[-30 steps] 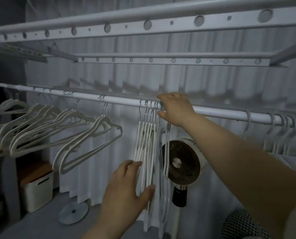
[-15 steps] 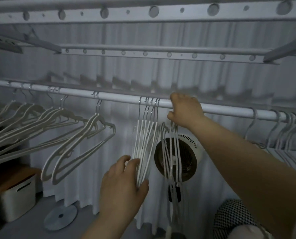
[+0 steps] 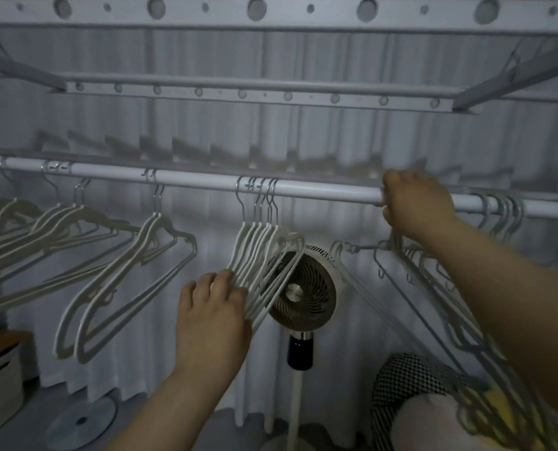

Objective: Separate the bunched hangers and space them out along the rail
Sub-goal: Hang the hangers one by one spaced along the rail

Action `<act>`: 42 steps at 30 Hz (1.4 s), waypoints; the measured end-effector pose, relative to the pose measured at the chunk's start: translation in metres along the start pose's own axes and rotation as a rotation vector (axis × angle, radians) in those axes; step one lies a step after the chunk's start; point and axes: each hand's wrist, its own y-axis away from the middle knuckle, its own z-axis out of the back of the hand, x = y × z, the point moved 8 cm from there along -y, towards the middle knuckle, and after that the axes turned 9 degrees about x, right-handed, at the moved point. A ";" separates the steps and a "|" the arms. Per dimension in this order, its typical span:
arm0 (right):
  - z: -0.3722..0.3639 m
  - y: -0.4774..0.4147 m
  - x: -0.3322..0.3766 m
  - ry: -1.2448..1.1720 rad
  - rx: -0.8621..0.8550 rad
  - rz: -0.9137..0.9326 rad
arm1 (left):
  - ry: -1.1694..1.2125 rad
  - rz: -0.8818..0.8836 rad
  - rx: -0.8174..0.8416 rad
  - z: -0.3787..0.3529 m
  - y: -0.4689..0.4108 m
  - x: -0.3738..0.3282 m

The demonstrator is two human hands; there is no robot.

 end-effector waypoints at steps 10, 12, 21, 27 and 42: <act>-0.010 0.003 -0.011 -0.029 -0.059 0.136 | -0.020 0.011 -0.114 0.007 -0.004 -0.009; -0.008 0.001 -0.007 -0.056 -0.064 0.144 | 0.008 -0.005 -0.099 0.014 -0.005 -0.013; -0.012 -0.006 -0.012 -0.115 -0.164 0.229 | 0.261 0.209 0.357 -0.015 -0.009 -0.016; -0.023 -0.008 -0.011 -0.119 -0.246 0.237 | 0.379 0.260 0.327 -0.023 -0.010 -0.014; -0.039 0.027 0.033 0.025 -0.236 0.284 | 0.403 0.294 0.311 -0.026 -0.012 -0.037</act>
